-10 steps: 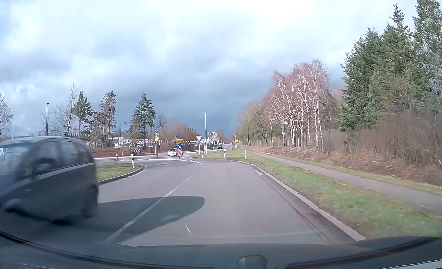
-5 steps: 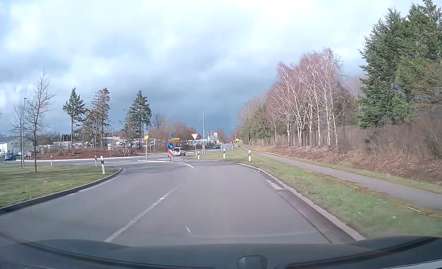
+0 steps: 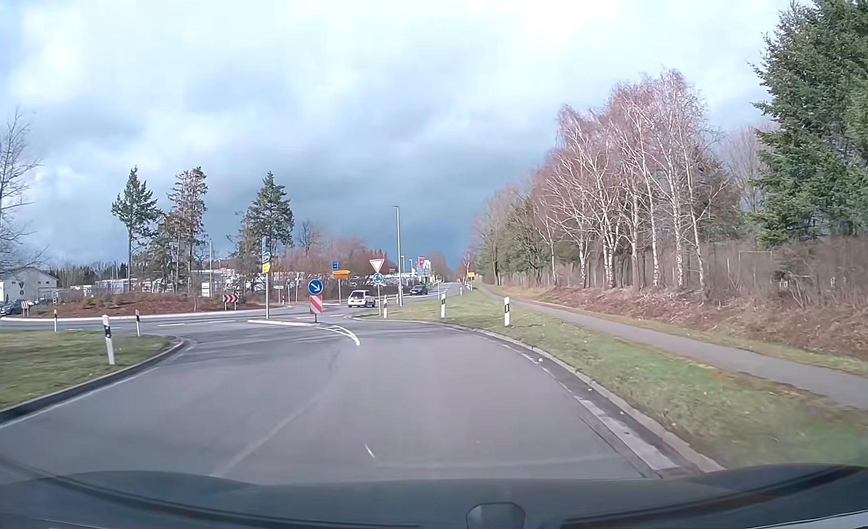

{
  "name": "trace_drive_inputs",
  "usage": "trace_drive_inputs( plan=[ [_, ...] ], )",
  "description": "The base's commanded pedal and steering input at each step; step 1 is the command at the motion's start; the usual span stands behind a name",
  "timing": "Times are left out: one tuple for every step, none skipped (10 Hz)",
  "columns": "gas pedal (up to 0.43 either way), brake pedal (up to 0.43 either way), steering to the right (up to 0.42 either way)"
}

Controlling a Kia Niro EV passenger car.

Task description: Follow the waypoints while adhering to traffic rules and regulations

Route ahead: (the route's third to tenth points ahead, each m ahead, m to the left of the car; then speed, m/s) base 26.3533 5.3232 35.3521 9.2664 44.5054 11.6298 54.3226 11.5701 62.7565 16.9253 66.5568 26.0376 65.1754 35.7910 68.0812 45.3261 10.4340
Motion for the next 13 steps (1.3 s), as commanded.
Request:
trace_drive_inputs(
  plan=[
    [0.000,0.000,-0.022],
    [0.000,0.000,-0.026],
    [0.000,0.000,-0.027],
    [0.000,0.000,-0.028],
    [0.000,0.000,-0.030],
    [0.000,0.000,-0.036],
    [0.000,0.000,-0.046],
    [0.000,0.000,-0.054],
    [0.000,0.000,-0.055],
    [0.000,0.000,-0.059],
    [0.000,0.000,-0.066],
    [0.000,0.000,-0.074],
    [0.000,0.000,-0.076]
  ],
)
